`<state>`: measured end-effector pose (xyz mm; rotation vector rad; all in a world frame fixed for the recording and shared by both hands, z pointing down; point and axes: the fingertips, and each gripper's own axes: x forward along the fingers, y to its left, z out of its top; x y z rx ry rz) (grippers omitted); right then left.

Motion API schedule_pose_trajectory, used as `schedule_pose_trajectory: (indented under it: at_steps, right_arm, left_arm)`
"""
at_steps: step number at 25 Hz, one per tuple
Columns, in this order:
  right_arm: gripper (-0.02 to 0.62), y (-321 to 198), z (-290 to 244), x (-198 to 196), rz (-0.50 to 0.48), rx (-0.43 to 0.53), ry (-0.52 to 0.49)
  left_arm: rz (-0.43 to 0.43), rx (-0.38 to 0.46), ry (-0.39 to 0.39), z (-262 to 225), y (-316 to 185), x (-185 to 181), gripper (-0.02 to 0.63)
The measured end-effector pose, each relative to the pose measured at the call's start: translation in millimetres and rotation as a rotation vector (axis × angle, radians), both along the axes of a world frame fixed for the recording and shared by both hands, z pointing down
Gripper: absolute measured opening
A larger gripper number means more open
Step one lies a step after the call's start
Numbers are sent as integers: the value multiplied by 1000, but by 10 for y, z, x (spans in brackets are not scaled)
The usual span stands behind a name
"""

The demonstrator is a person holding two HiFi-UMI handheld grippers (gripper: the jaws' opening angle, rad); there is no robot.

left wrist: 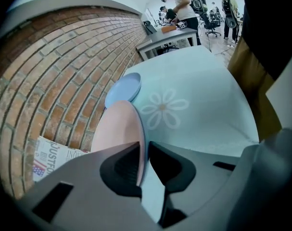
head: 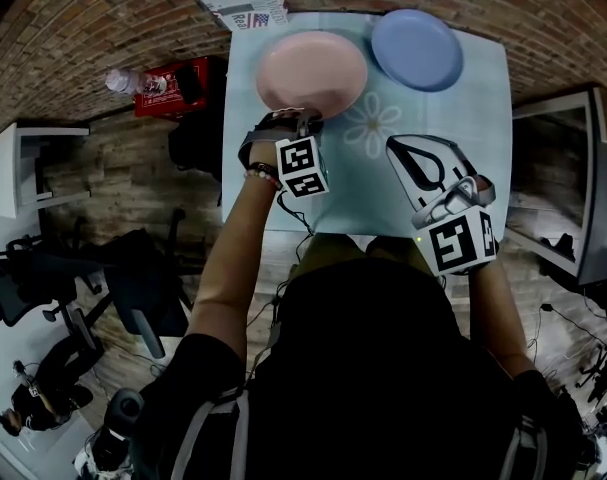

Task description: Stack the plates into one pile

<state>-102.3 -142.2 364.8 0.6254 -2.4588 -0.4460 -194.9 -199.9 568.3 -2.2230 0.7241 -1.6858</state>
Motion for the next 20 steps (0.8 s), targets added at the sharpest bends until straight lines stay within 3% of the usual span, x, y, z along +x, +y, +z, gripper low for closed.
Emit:
schedule_pose_trajectory:
  at_steps: [13,20]
  right_arm:
    - [35,-2,-111,-75,-47,25,-30]
    - [35,10,-171,-130,-64,38,-47]
  left_arm:
    - [22,203,-2,-1147,143,82,60]
    - [47,257,0,-1540,283,159,60]
